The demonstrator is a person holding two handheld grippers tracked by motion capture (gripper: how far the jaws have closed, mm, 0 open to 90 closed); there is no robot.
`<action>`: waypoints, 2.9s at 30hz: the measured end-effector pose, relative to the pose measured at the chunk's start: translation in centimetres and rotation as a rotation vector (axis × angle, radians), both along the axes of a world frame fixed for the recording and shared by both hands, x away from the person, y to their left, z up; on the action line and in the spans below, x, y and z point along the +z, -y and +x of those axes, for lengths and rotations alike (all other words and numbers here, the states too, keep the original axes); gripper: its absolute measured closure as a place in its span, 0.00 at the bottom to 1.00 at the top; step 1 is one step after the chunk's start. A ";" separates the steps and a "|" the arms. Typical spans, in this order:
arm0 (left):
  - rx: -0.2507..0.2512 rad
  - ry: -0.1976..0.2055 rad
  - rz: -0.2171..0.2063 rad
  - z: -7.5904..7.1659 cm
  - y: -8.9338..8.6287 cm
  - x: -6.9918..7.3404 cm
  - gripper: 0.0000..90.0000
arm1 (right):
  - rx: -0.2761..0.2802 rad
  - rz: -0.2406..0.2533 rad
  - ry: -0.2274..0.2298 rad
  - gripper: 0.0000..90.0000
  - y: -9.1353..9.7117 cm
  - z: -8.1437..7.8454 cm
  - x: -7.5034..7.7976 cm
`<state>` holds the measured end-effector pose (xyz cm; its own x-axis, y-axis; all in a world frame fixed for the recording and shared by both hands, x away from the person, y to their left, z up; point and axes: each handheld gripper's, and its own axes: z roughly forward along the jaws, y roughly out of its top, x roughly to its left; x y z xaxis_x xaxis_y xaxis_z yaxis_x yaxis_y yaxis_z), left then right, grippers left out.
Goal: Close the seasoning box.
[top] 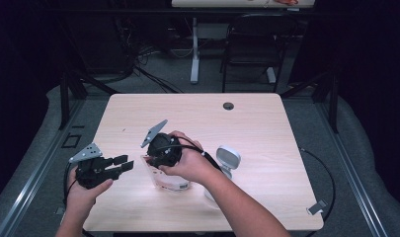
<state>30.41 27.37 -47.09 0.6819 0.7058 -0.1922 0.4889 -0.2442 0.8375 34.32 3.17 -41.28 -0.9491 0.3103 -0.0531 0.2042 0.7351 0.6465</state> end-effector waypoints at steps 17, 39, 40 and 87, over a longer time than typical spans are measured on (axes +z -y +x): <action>0.001 -0.001 -0.001 0.0 -0.1 -0.1 0.67 | 0.021 -0.021 0.014 1.00 0.3 0.1 0.2; 0.001 0.001 0.003 0.0 0.3 -0.5 0.63 | 0.012 0.001 0.007 1.00 2.0 -0.1 0.5; -0.001 0.000 0.004 0.0 0.4 -0.6 0.63 | 0.014 -0.002 0.006 1.00 2.2 0.0 0.5; -0.250 0.007 0.061 -0.7 4.6 -2.0 0.57 | 0.097 0.052 0.056 1.00 4.9 -1.9 4.6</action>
<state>29.68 22.76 -49.06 0.8381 0.5249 -0.1486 0.4007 -0.4074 0.8207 32.42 -1.76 -36.70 -0.9707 0.2213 -0.0934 0.0965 0.7151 0.6923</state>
